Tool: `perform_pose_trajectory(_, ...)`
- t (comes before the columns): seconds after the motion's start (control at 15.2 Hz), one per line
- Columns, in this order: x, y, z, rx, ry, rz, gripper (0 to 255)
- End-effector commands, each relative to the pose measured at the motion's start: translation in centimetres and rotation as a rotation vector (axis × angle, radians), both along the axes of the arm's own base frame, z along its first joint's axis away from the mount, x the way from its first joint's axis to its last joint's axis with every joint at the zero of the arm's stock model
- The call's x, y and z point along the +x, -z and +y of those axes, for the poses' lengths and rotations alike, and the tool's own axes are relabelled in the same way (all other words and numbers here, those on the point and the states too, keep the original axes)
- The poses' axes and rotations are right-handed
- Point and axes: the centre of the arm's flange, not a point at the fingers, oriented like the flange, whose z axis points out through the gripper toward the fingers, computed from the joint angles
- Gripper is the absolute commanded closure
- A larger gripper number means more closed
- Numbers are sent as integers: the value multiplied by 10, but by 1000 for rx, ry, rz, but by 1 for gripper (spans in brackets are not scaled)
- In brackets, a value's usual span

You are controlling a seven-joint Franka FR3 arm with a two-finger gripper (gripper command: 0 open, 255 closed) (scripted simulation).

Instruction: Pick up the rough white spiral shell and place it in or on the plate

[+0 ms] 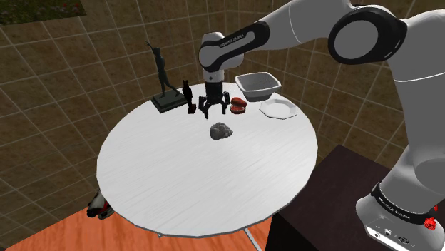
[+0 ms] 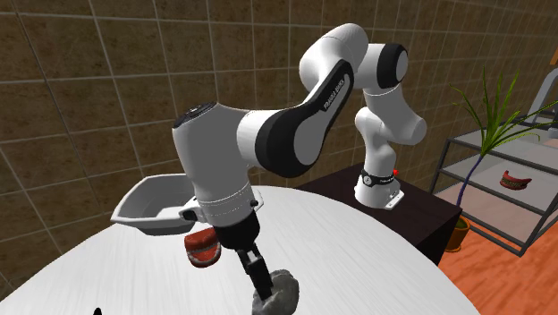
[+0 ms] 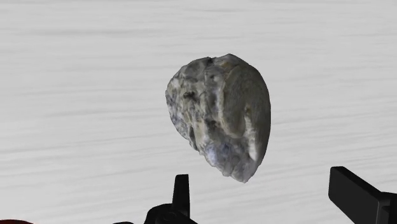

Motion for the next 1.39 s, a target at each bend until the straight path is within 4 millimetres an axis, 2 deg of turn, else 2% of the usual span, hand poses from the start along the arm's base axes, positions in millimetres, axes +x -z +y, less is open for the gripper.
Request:
perform_pose_trajectory(0.0, -1, 5, 1, 0, 0, 0, 0)
perform_pose_trajectory(0.4, -1, 5, 1, 0, 0, 0, 0)
perform_pose_trajectory(0.46, -1, 5, 1, 0, 0, 0, 255)
perform_pose_trajectory(1.06, -1, 5, 1, 0, 0, 0, 255)
perform_pose_trajectory(1.12, -1, 5, 1, 0, 0, 0, 0)
perform_pose_trajectory(1.32, -32, 22, -54, 252, -263, -87, 0)
